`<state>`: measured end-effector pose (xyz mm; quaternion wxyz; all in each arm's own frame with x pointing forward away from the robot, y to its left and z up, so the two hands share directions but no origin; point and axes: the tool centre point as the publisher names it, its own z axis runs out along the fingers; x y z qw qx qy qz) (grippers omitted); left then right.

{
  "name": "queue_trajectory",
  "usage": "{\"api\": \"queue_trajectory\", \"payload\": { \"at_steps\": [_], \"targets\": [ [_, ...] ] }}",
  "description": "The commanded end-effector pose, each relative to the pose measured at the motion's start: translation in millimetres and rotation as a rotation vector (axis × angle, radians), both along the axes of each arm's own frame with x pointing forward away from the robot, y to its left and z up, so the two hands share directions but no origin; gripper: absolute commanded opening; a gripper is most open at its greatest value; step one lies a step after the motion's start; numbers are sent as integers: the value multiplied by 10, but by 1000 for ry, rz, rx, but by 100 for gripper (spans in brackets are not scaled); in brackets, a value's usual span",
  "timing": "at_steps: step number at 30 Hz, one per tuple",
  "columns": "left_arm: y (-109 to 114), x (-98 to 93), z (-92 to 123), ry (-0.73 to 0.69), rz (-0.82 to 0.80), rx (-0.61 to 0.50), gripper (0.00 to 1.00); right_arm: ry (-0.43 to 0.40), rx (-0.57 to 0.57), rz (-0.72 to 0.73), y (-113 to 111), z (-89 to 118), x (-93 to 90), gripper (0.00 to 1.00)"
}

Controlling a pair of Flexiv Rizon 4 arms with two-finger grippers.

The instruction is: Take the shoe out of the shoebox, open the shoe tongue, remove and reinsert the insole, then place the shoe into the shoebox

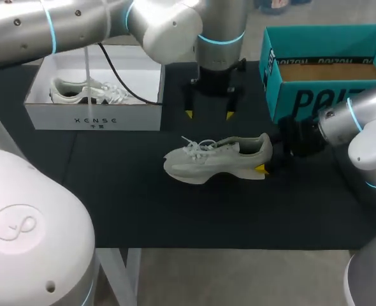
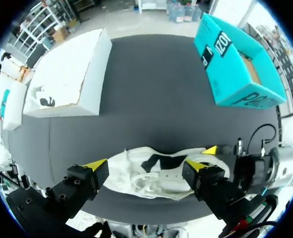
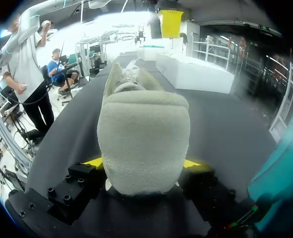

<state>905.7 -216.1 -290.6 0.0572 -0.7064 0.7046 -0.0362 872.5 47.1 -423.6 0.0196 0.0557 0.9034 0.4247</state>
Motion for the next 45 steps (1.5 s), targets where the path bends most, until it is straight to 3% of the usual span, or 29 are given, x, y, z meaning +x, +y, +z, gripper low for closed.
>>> {"api": "queue_trajectory", "payload": {
  "at_steps": [1,8,31,38,45],
  "targets": [
    [-31,-27,-71,0,6,-65,100,0,-4,-2,28,-24,-20,0],
    [-121,-83,-187,56,-111,-41,100,0,-4,-2,28,-24,-20,0],
    [-627,-201,-717,126,-194,-12,100,0,-4,-2,28,-24,-20,0],
    [-532,-305,-694,158,-216,93,100,0,-4,-2,28,-24,-20,0],
    [-309,-313,-546,126,-158,111,100,0,-4,-2,28,-24,-20,0]
  ]
}}
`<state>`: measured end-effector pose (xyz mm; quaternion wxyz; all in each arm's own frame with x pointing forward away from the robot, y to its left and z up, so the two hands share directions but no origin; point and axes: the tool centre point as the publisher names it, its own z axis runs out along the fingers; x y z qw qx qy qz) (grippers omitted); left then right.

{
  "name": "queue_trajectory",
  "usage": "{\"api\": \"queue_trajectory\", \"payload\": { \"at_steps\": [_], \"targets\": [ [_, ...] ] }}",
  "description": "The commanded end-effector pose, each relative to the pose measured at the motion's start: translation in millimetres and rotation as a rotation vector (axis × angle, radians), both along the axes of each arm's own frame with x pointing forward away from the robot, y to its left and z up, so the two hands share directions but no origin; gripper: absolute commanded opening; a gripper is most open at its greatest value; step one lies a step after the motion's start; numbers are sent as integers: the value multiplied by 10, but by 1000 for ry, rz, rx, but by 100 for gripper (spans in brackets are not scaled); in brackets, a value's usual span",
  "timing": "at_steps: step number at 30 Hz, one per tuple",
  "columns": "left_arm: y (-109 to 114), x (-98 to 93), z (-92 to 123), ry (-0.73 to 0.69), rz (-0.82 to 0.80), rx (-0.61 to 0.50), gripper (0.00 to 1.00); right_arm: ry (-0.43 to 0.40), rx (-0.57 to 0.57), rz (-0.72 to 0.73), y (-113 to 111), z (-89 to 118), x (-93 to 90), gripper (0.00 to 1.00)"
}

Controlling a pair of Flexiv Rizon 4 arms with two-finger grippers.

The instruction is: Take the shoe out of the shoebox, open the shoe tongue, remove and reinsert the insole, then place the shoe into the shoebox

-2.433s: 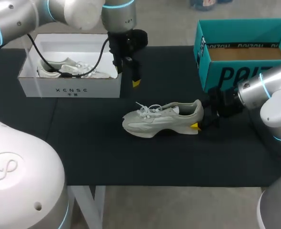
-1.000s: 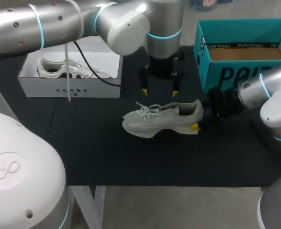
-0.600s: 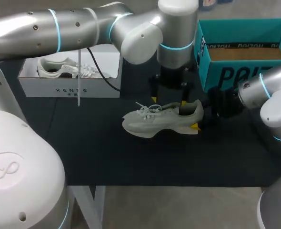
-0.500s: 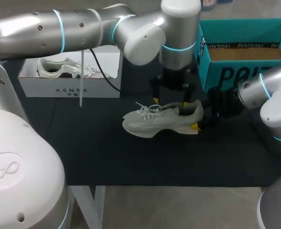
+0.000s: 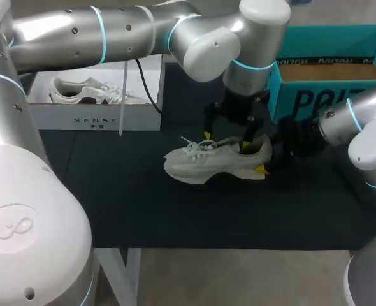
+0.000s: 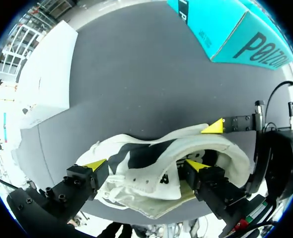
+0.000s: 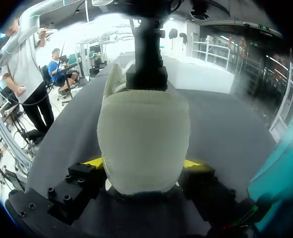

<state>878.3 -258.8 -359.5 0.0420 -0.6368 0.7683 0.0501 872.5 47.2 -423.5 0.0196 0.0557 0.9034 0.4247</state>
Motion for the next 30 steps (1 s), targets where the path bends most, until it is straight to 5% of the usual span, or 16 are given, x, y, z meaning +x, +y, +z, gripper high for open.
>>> {"api": "queue_trajectory", "payload": {
  "at_steps": [1,3,4,7,8,22,30],
  "targets": [
    [141,-38,164,-24,24,0,100,0,-4,-2,27,-24,-19,0],
    [181,-40,207,-31,37,3,84,0,-4,-2,27,-24,-19,0],
    [196,-39,224,-26,48,0,50,0,-4,-2,27,-24,-19,0],
    [214,-36,244,-17,50,-4,4,0,-4,-2,27,-24,-19,0],
    [212,-39,244,-15,48,0,0,0,-4,-2,27,-24,-19,0],
    [155,-116,281,71,29,-97,0,0,-4,-2,27,-24,-19,0],
    [342,-125,406,80,53,-157,0,0,-4,-2,27,-24,-19,0]
  ]
}}
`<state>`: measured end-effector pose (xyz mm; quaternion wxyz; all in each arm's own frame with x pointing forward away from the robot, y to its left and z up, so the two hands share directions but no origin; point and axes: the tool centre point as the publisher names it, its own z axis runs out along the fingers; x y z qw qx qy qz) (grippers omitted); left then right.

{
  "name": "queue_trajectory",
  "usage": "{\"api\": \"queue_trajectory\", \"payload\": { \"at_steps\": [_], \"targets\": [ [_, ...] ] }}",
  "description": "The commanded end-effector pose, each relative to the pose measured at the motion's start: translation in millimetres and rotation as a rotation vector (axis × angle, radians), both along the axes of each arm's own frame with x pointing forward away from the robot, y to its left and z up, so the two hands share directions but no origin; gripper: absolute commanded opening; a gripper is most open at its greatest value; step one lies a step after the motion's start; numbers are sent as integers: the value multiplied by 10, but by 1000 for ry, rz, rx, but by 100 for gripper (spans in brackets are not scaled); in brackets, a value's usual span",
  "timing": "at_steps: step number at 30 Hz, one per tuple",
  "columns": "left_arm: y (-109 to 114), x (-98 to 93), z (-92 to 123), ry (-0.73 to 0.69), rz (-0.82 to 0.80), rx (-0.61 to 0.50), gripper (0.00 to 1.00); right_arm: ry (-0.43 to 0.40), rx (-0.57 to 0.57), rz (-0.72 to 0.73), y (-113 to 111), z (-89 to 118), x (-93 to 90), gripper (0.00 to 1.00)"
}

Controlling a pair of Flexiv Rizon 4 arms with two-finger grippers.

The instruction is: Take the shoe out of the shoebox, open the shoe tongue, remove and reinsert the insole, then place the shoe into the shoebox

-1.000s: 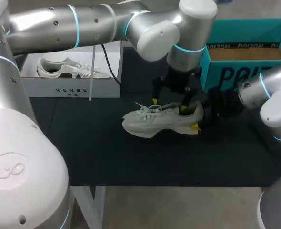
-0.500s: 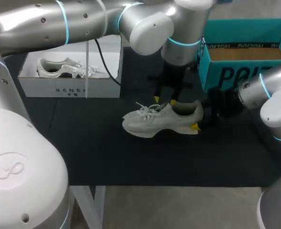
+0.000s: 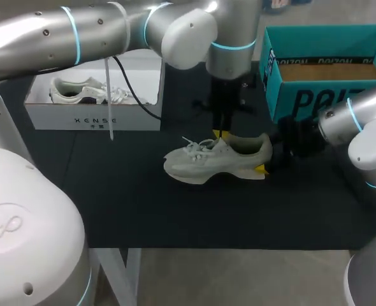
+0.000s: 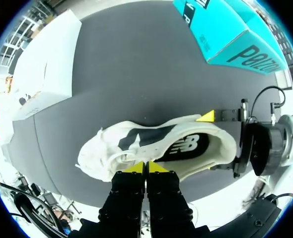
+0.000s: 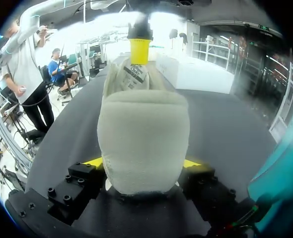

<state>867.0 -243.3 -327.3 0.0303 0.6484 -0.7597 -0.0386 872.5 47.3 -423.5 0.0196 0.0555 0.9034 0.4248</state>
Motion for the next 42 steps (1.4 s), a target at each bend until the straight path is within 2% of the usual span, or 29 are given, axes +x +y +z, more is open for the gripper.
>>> {"api": "queue_trajectory", "payload": {
  "at_steps": [1,11,20,23,28,32,33,34,36,40,42],
  "targets": [
    [236,1,106,-19,34,-52,0,0,-4,-2,26,-24,-19,0],
    [745,65,368,-62,96,-125,0,0,-4,-2,26,-24,-19,0],
    [1026,-4,381,-114,125,-64,0,0,-4,-2,26,-24,-19,0],
    [1094,-44,332,-129,114,-45,0,0,-4,-2,26,-24,-19,0],
    [1190,-96,51,-150,109,48,0,0,-4,-2,26,-24,-19,0],
    [1215,-80,-116,-126,152,60,0,0,-4,-2,26,-24,-19,0],
    [1217,-81,-130,-120,159,51,0,0,-4,-2,26,-24,-19,0],
    [1217,-76,-158,-113,165,49,4,0,-4,-2,26,-24,-19,0],
    [1207,-72,-193,-108,169,54,0,0,-4,-2,26,-24,-19,0],
    [1176,-66,-214,-97,158,52,0,0,-4,-2,26,-24,-19,0],
    [1159,-64,-214,-97,145,56,35,0,-4,-2,26,-24,-19,0]
  ]
}}
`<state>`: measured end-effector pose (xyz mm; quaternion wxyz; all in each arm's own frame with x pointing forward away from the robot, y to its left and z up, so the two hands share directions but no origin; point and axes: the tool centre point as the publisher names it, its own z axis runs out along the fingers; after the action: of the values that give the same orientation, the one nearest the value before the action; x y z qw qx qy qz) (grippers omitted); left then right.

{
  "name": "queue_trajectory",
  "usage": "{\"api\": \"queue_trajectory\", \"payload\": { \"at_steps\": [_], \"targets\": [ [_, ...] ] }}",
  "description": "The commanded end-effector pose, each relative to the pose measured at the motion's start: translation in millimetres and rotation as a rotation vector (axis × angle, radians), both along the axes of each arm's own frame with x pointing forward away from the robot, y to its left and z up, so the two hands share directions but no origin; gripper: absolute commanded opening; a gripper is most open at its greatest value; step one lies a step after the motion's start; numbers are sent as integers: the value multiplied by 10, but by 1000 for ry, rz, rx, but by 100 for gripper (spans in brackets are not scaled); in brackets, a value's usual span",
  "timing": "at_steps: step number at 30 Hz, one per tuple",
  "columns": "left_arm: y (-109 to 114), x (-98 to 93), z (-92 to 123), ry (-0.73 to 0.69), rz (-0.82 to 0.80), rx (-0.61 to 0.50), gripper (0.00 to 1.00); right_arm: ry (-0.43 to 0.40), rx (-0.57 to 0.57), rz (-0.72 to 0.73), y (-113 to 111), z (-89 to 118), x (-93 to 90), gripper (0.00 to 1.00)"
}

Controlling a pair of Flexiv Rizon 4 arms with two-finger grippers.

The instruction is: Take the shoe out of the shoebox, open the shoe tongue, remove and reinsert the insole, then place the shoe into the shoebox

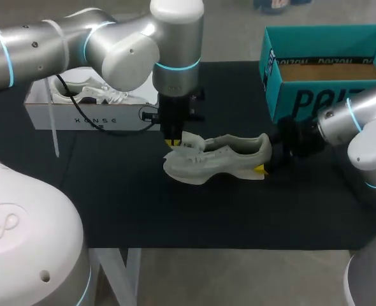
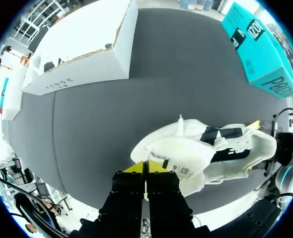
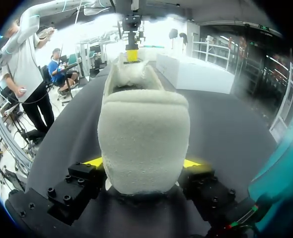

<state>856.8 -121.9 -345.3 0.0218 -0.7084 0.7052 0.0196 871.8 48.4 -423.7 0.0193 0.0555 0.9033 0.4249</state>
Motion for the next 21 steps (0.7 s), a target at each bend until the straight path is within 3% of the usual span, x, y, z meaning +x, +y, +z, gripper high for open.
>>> {"api": "queue_trajectory", "payload": {
  "at_steps": [1,3,4,7,9,14,15,21],
  "targets": [
    [-64,37,-20,8,-23,6,44,0,-5,-2,15,-22,-13,0],
    [-82,45,35,6,-41,-7,91,0,-5,-2,15,-22,-13,0],
    [-92,50,70,2,-58,-18,100,0,-5,-2,15,-22,-13,0],
    [-107,86,201,-1,-114,-89,100,0,-5,-2,15,-22,-13,0],
    [-132,124,296,22,-255,-155,100,0,-5,-2,15,-22,-13,0],
    [-198,70,515,155,-1141,-232,100,0,-5,-2,15,-22,-13,0],
    [-211,148,546,160,-1154,-232,100,0,-5,-2,15,-22,-13,0],
    [-211,148,546,160,-1154,-232,100,0,-5,-2,15,-22,-13,0]
  ]
}}
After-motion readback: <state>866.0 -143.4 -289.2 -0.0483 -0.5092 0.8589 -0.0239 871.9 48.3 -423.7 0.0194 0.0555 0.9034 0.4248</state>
